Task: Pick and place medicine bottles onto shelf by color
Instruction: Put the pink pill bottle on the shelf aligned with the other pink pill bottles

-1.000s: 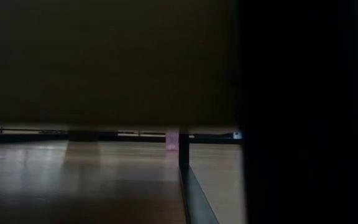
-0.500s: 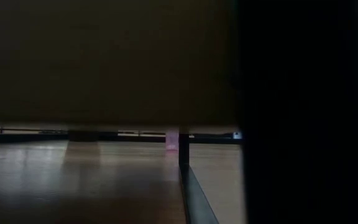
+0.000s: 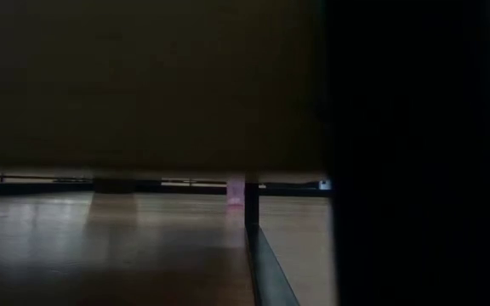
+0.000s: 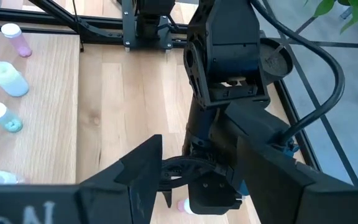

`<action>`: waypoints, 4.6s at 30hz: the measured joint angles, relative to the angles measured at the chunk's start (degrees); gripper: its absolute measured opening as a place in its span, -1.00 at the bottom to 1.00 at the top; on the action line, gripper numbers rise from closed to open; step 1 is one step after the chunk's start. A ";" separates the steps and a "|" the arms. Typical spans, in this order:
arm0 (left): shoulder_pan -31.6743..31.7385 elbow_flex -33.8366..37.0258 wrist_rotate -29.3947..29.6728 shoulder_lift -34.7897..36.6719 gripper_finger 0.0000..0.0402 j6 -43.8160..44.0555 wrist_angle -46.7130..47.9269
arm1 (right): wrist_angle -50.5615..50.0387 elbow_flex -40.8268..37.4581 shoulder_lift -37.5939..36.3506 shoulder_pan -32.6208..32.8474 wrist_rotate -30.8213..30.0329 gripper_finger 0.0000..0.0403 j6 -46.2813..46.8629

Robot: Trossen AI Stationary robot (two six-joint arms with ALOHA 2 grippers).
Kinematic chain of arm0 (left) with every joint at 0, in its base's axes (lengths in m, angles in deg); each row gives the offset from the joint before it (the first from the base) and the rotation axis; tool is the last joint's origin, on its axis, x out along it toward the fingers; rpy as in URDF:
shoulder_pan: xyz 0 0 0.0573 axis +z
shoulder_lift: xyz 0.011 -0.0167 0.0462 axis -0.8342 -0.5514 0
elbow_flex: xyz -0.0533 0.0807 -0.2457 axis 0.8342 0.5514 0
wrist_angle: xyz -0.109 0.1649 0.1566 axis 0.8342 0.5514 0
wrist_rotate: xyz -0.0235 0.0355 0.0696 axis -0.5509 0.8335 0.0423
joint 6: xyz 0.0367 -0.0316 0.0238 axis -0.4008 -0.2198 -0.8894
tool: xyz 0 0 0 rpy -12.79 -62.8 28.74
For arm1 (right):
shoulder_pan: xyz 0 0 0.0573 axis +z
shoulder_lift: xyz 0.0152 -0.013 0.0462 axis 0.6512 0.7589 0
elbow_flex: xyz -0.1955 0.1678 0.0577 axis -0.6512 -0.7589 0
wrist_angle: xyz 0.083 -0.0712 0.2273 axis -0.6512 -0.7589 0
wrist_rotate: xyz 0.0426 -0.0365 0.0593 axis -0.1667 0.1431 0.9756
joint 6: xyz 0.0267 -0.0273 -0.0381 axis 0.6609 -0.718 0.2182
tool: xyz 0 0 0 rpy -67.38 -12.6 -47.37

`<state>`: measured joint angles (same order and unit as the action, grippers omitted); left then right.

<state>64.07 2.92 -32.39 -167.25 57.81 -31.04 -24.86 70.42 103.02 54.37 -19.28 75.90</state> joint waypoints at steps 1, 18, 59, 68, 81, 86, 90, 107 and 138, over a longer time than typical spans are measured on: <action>-0.07 0.00 0.00 0.00 0.62 0.00 -0.05 | 0.00 0.00 0.00 0.00 -0.01 0.04 0.00; -0.20 -0.03 0.21 -1.42 0.59 0.17 -2.65 | 0.37 0.00 0.00 0.01 0.00 0.04 0.00; -1.12 0.00 0.75 -3.72 -0.48 3.58 -3.62 | 0.85 0.00 0.04 0.01 0.00 0.04 0.00; -2.84 -0.02 2.88 -0.95 -0.50 5.55 2.35 | 0.85 0.00 0.04 0.01 -0.01 0.04 0.00; -8.15 0.01 11.54 12.45 -0.50 11.88 15.36 | 1.40 0.00 0.04 0.01 -0.01 0.04 0.00; -10.90 0.00 16.19 19.08 -0.50 17.87 23.50 | 2.05 0.02 0.04 0.02 0.01 0.04 -0.02; -14.71 0.00 21.24 24.21 -0.50 23.61 29.26 | 2.22 0.02 0.04 0.07 0.20 0.04 -0.02; -33.08 0.00 28.70 35.47 -0.50 46.37 42.19 | 2.54 0.02 0.04 0.00 0.05 0.04 0.00; -66.75 0.00 32.01 36.98 -0.50 83.81 52.24 | 2.27 0.02 0.04 0.02 48.43 0.04 -16.61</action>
<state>-2.68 2.92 -0.38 -130.27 141.62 21.20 -22.59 70.44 103.06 54.39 29.15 59.29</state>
